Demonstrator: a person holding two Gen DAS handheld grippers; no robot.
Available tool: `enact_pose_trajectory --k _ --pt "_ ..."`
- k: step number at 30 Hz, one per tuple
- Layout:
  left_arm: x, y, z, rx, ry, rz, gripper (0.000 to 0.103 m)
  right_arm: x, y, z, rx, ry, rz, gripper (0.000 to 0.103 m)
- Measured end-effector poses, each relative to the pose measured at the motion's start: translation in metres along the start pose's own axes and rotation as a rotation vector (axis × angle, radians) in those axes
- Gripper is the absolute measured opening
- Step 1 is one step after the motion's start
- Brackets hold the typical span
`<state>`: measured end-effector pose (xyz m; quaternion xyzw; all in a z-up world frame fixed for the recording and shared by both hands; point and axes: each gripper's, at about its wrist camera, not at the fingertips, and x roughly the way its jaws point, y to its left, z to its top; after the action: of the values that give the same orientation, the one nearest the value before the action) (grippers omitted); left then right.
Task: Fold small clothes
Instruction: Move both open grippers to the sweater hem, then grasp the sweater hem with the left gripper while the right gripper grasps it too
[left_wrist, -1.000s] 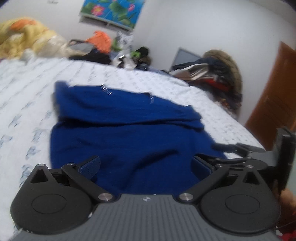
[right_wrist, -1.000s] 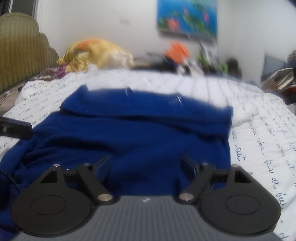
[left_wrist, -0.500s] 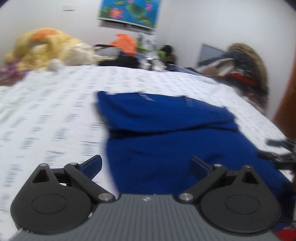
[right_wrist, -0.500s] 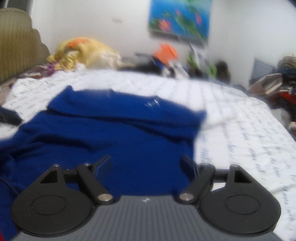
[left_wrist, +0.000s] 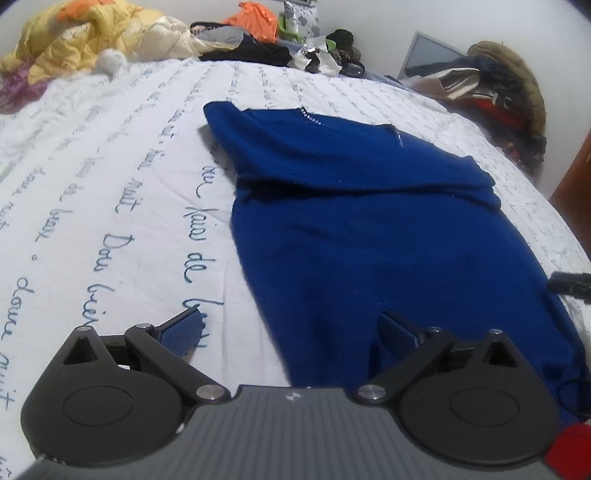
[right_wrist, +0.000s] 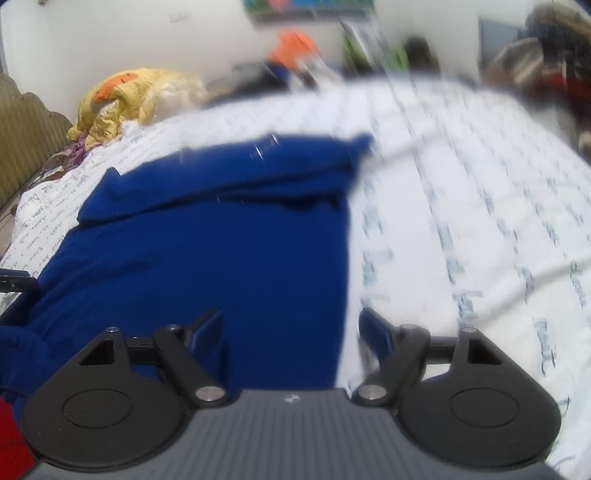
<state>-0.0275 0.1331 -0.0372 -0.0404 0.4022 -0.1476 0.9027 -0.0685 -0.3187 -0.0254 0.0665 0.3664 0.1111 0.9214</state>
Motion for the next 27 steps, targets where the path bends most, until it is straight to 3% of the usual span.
enact_pose_trajectory --k 2,4,6,7,8,10,11,14,19,24,27 --pt "0.001 -0.002 0.000 0.001 -0.005 0.009 0.089 0.001 -0.002 -0.005 -0.002 0.021 -0.003 0.079" --pt "0.002 -0.002 0.002 -0.007 -0.009 0.013 0.083 0.002 0.000 -0.010 -0.020 0.018 -0.017 0.071" --pt "0.003 -0.007 0.005 0.002 -0.006 0.007 0.067 0.002 0.005 -0.012 -0.048 0.010 -0.020 0.047" --pt "0.004 -0.010 0.006 0.012 -0.003 0.005 0.063 0.002 0.005 -0.011 -0.049 0.008 -0.010 0.039" --pt "0.005 -0.013 0.008 0.024 0.000 0.001 0.054 0.003 0.005 -0.011 -0.044 0.008 0.004 0.029" --pt "0.007 -0.020 0.009 0.047 0.005 -0.001 0.033 0.004 0.005 -0.009 -0.042 0.003 0.009 0.018" --pt "0.008 -0.021 0.010 0.044 0.014 -0.007 0.007 0.005 0.005 -0.009 -0.036 -0.001 0.015 0.010" --pt "0.011 -0.019 0.016 -0.003 0.022 -0.026 0.007 0.004 0.004 -0.005 0.002 -0.028 0.040 0.007" --pt "0.002 -0.021 0.040 -0.008 -0.063 -0.025 0.007 -0.002 0.002 0.014 0.032 -0.106 0.060 0.005" --pt "0.018 -0.029 0.066 0.050 -0.124 0.028 0.008 0.013 -0.001 0.045 0.019 -0.165 0.020 0.004" --pt "0.039 -0.025 0.075 0.018 -0.103 0.027 0.008 0.029 -0.003 0.058 -0.004 -0.184 -0.050 0.004"
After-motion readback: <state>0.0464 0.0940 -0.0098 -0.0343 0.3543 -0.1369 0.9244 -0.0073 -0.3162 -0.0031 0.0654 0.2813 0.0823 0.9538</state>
